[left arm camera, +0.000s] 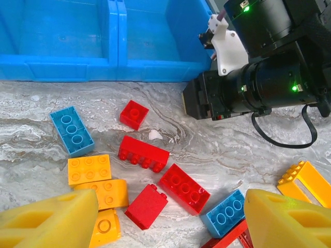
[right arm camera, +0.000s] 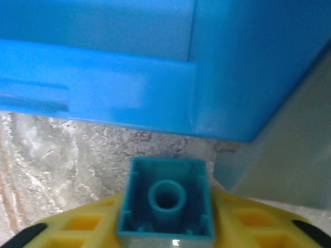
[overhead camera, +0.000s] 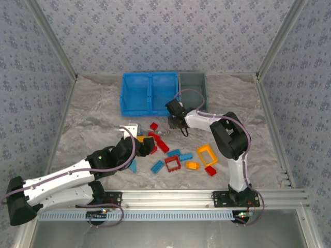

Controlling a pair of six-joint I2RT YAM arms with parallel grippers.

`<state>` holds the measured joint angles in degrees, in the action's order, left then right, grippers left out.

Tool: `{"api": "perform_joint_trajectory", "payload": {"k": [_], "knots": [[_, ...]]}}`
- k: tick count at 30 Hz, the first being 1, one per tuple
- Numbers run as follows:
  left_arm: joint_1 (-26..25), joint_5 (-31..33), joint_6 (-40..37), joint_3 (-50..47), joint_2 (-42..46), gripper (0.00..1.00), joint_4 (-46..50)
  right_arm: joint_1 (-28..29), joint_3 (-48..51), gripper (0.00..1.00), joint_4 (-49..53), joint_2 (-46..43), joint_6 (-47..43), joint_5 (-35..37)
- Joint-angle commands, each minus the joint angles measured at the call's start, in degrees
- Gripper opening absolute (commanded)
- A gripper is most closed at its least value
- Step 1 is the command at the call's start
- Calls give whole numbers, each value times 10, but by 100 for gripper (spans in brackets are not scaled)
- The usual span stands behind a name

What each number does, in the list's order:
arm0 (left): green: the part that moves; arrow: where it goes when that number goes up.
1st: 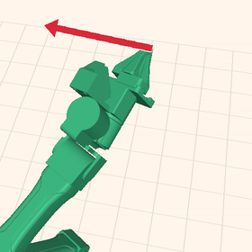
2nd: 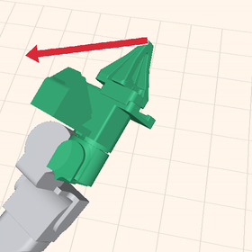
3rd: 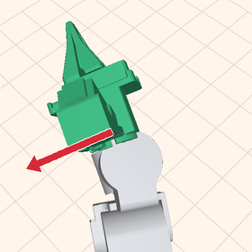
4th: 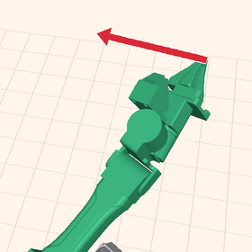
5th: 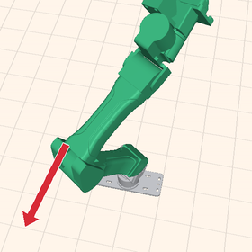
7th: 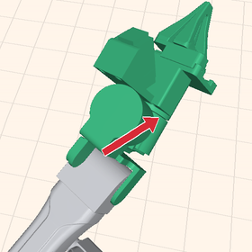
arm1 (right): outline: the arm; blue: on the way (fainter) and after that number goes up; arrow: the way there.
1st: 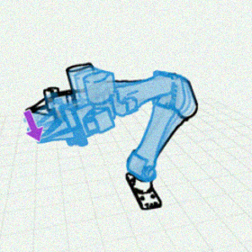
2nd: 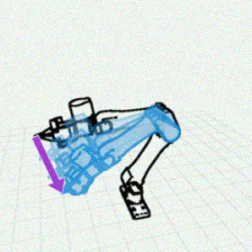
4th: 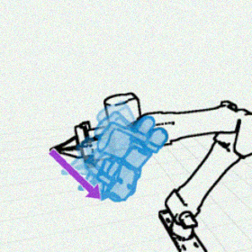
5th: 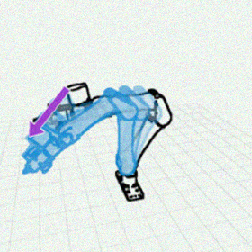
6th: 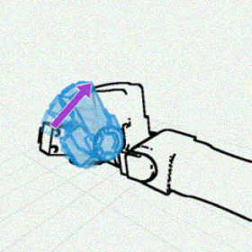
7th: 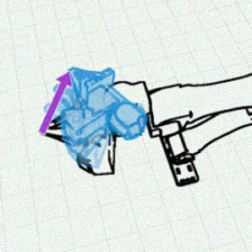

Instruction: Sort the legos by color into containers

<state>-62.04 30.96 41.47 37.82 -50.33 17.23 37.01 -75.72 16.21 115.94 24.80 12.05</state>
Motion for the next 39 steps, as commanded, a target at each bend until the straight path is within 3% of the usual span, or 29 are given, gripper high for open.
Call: {"api": "perform_joint_trajectory", "payload": {"k": [1,7,12,17,22,27,32,39], "knots": [[-3,9,1,20,8,75,16,6,-7,33,11,-4,9,9],[-5,-17,-13,45,-17,75,7,31,97,29,50,-150,42,47],[-6,-45,-28,86,-72,75,-18,-30,80,30,107,-234,24,54],[-6,-49,-38,127,-124,75,-27,-106,-55,31,151,-142,-12,18],[-6,-40,-17,167,-156,75,11,-144,-158,30,176,-37,-14,1],[-6,-47,9,191,-183,73,64,-163,-234,39,216,27,-11,-17],[-5,-51,45,195,-197,71,110,-163,-251,55,226,28,-16,-19],[-5,-49,84,196,-195,69,163,-159,-234,58,227,-51,-24,-9]]}}
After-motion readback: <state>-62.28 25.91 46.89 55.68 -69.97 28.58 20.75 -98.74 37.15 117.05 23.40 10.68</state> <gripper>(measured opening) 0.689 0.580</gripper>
